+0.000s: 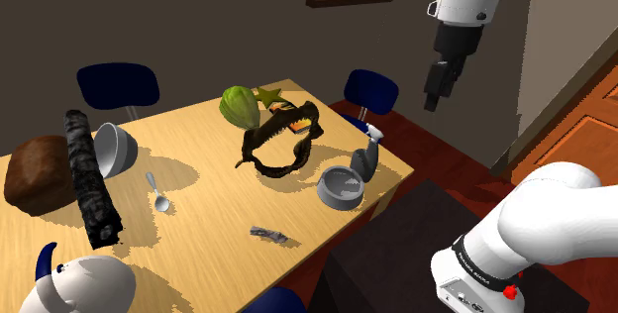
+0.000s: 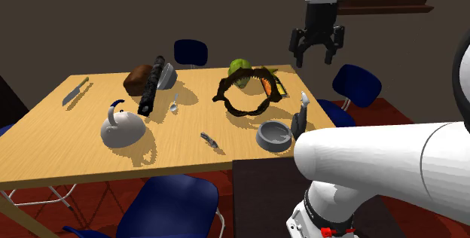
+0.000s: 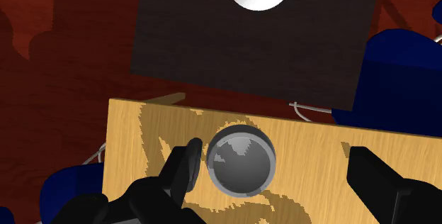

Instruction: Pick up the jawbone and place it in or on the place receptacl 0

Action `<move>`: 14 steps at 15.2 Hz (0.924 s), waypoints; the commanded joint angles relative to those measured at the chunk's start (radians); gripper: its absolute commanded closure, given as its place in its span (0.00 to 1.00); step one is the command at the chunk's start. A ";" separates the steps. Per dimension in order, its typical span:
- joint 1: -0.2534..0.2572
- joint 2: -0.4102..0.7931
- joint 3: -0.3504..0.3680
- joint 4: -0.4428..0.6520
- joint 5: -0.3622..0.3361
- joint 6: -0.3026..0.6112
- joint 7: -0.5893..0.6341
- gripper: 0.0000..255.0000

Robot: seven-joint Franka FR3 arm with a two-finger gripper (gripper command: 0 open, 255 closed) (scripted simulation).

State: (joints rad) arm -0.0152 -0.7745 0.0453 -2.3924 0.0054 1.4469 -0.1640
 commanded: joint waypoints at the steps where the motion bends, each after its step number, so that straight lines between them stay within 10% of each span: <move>1: 0.000 0.000 0.000 0.000 0.000 0.000 0.000 0.00; 14: 0.108 0.093 0.249 -0.257 0.124 0.452 0.188 0.00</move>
State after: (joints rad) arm 0.0848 -0.7096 0.2684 -2.6420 0.1203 1.8526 0.0035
